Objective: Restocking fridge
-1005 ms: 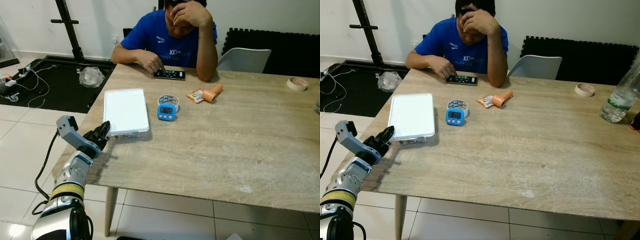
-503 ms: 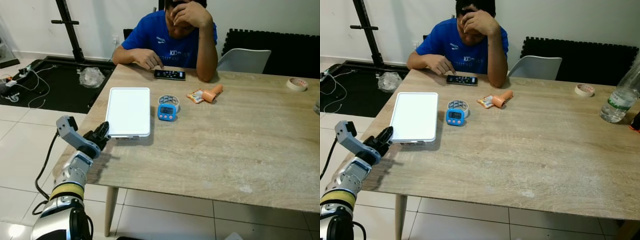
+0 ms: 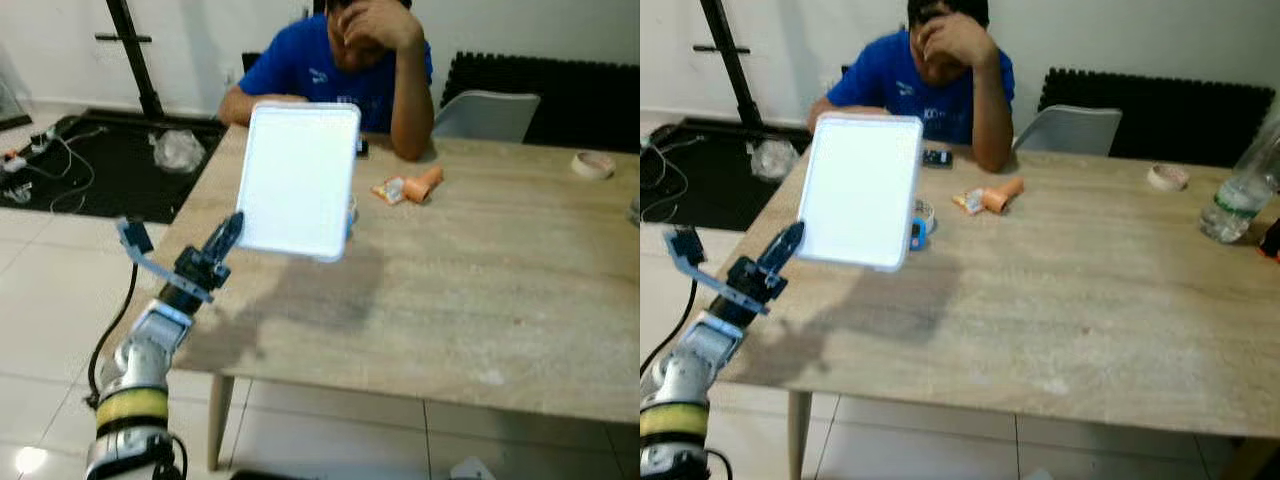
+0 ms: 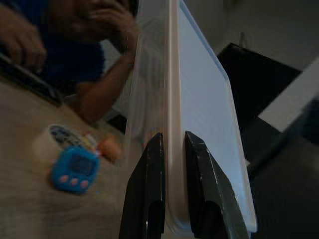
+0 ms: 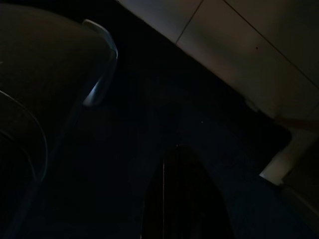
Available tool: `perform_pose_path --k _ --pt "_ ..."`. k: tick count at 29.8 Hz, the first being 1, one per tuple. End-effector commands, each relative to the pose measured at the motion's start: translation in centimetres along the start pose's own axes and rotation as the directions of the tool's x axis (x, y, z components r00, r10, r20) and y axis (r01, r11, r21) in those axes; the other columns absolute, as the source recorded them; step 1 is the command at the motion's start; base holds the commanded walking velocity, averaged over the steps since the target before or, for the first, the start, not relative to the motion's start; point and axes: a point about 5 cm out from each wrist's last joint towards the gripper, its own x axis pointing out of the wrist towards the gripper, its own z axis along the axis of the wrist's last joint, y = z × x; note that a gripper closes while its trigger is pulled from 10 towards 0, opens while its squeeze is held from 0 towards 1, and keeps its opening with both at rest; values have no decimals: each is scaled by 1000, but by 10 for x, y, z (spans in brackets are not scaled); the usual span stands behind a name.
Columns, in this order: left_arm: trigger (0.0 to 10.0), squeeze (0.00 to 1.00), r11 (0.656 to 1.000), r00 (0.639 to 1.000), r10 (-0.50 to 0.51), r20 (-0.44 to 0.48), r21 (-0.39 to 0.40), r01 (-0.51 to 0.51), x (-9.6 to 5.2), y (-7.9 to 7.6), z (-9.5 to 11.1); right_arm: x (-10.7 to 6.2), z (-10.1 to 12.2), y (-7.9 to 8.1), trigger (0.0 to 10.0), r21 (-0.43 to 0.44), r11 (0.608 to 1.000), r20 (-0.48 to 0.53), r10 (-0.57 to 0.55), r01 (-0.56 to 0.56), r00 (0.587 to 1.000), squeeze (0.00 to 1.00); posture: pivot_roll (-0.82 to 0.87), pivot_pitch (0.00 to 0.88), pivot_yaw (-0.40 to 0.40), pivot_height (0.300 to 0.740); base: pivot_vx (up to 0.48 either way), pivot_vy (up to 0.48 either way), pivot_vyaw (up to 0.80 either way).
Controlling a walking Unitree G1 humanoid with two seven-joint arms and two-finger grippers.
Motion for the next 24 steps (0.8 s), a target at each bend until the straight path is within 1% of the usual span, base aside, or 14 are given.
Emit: perform_pose_path --k 1,5,6,7,9,11,12,14,18,21,24 --pt "10000 0 999 999 -26 20 -22 26 0 -4 -2 -1 -5 -1 10000 17 1000 -8 3 -3 1000 0 26 62 -32 740 0 0 0" --pt "10000 0 999 999 -29 21 -22 29 -1 -6 -1 -1 -4 -2 10000 17 1000 -5 4 -4 1000 0 26 62 -32 740 0 0 0" --pt "10000 0 999 999 -42 18 -26 42 -1 -9 -2 0 0 -1 10000 28 999 11 20 -20 1000 0 30 67 -30 740 0 0 0" --pt "10000 0 996 997 -77 -3 -46 77 -2 -18 -6 0 9 1 10000 48 997 51 58 -61 997 0 30 67 -30 740 0 0 0" --pt "10000 0 995 996 -86 -8 -51 86 -2 -20 -7 1 11 2 10000 52 996 60 67 -70 996 0 30 67 -30 740 0 0 0" --pt "10000 0 995 995 -88 -45 -59 86 -5 -24 -14 1 16 0 10000 53 995 79 75 -80 994 0 30 67 -30 740 0 0 0" --pt "10000 0 995 995 -88 -45 -59 86 -5 -24 -14 1 16 0 10000 53 995 79 75 -80 994 0 30 67 -30 740 0 0 0" --pt "10000 0 995 994 -87 -72 -63 83 -6 -26 -20 0 19 -3 10000 54 995 88 76 -81 993 0 25 70 -28 740 0 0 0" --pt "10000 0 995 993 -82 -88 -65 77 -6 -27 -24 0 20 -5 10000 53 995 91 75 -81 993 0 26 70 -30 740 -252 0 0" --pt "10000 0 995 993 -80 -87 -70 74 -5 -27 -25 0 20 -5 10000 51 995 91 78 -82 993 0 25 70 -32 740 -289 0 0" --pt "10000 0 994 992 -83 -97 -83 75 -4 -29 -30 1 24 -3 10000 46 994 100 89 -94 991 0 21 70 -31 740 -296 0 0"
